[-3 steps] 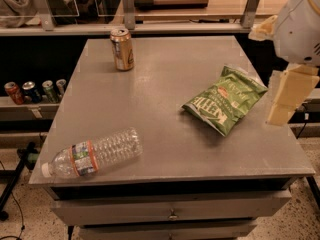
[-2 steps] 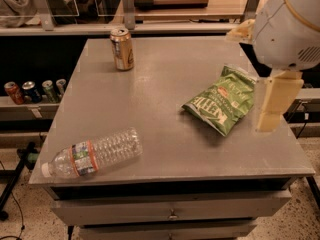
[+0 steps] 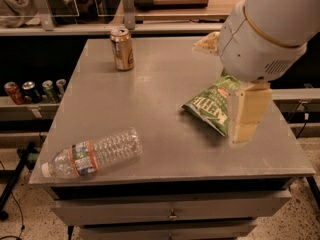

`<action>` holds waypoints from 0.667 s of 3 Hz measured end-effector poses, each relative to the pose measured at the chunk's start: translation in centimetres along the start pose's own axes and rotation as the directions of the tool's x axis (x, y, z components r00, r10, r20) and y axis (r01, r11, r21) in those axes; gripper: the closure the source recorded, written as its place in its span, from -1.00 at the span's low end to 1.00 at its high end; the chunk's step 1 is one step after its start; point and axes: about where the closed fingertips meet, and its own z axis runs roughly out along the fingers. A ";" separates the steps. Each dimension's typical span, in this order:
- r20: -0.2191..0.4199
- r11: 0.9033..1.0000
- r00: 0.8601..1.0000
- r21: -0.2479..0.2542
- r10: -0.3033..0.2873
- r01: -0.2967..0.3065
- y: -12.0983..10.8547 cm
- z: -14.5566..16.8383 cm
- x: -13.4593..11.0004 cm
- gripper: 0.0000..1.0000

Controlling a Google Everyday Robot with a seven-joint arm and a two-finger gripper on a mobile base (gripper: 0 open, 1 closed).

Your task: Place water bottle upright

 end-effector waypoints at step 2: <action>-0.065 0.981 0.980 -0.061 -0.186 0.182 -1.0 1.6 -6.5 -1.00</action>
Offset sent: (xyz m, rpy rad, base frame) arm 0.0041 0.1084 -0.0213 -0.2430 0.0474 0.2604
